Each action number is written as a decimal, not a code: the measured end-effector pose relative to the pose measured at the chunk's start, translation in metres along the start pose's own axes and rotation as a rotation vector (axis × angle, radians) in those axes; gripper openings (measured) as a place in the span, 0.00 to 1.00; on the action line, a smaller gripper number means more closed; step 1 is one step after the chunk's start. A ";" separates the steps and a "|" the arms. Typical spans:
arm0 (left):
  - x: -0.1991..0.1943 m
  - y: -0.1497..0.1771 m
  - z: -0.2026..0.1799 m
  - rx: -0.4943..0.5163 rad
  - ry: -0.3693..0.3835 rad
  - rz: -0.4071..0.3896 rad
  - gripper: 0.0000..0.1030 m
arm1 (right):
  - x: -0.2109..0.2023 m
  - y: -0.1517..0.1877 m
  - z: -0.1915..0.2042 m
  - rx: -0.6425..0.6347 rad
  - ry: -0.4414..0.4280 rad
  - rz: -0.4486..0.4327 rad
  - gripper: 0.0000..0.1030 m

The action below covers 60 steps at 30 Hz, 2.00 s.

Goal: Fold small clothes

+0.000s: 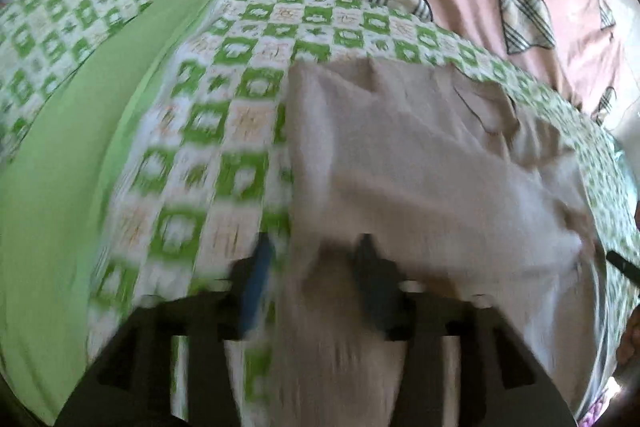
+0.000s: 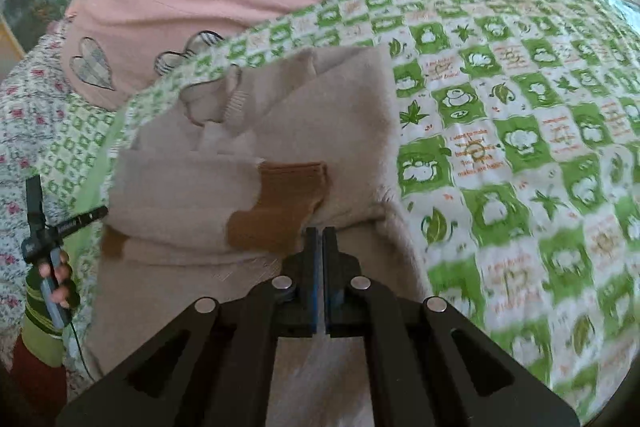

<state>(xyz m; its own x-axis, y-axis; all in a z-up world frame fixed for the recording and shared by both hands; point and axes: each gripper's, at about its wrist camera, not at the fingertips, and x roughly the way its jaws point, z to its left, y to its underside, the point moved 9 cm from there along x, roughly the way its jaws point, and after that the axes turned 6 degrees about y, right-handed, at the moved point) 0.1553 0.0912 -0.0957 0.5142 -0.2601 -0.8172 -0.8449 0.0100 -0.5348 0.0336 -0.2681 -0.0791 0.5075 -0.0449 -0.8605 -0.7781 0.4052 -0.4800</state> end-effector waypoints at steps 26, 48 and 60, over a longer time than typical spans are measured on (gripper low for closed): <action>-0.086 0.237 -0.015 -0.055 -0.013 0.176 0.67 | -0.090 0.109 0.071 -0.453 0.346 -0.102 0.56; -0.111 0.277 -0.015 -0.145 0.290 0.220 0.62 | -0.123 0.204 -0.039 -0.001 -0.087 0.062 0.58; -0.108 0.287 -0.029 -0.094 0.373 0.277 0.70 | -0.122 0.240 -0.019 -0.128 -0.244 0.098 0.56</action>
<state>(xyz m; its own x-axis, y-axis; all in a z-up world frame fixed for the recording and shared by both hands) -0.1470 0.0945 -0.1550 0.1940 -0.5896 -0.7840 -0.9614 0.0447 -0.2715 -0.2222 -0.1831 -0.0930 0.4894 0.2163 -0.8448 -0.8604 0.2776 -0.4274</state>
